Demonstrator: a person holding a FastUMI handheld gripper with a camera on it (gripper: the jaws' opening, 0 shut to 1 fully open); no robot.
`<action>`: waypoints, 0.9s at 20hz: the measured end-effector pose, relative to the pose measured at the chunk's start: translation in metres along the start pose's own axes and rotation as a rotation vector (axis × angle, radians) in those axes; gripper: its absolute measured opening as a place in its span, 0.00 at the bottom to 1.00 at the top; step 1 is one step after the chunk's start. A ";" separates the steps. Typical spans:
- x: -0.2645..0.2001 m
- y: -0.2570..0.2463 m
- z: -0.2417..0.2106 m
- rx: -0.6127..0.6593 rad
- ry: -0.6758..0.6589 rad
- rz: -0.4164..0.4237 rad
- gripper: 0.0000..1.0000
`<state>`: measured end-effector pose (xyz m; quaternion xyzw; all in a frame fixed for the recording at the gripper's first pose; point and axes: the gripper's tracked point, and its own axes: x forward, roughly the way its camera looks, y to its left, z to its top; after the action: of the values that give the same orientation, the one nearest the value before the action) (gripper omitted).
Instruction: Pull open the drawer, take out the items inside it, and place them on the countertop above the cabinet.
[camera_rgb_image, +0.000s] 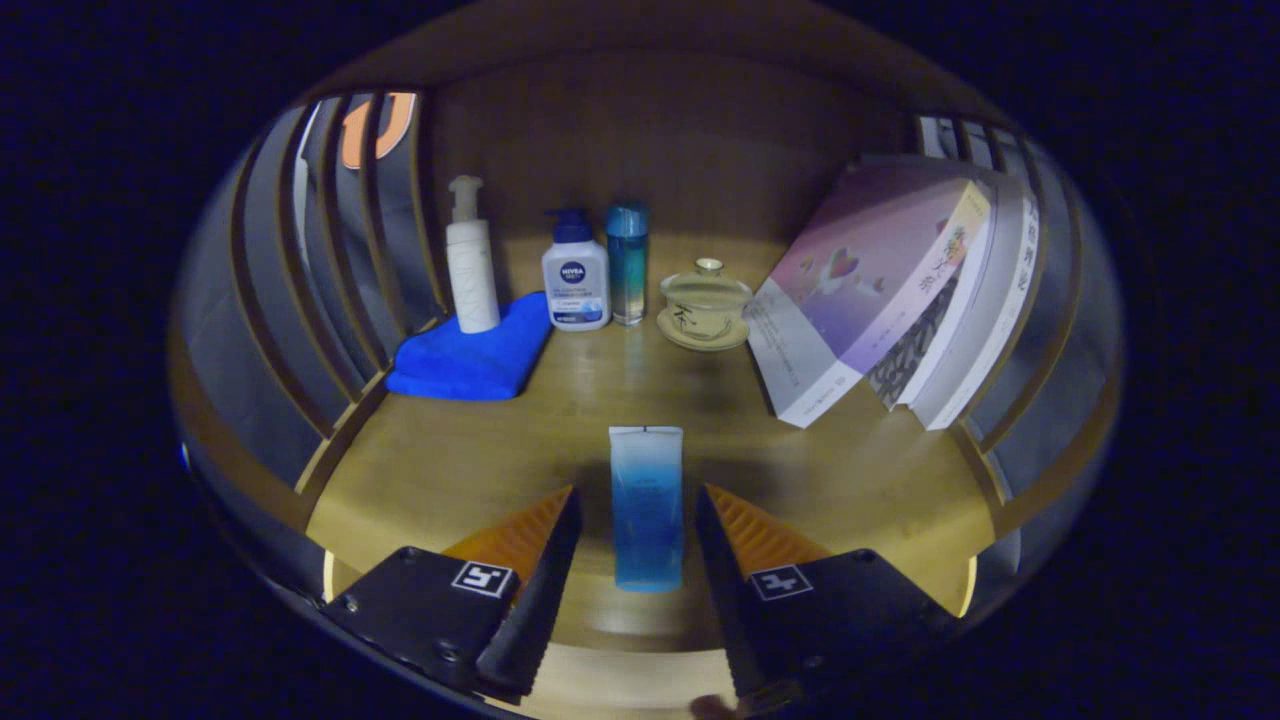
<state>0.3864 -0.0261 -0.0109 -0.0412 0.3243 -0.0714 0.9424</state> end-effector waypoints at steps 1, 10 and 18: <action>-0.008 0.001 -0.002 0.000 -0.015 0.006 0.72; -0.133 0.027 -0.026 -0.061 -0.234 0.117 0.82; -0.204 0.031 -0.106 -0.076 -0.397 0.153 1.00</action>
<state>0.1654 0.0335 0.0254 -0.0651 0.1371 0.0220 0.9882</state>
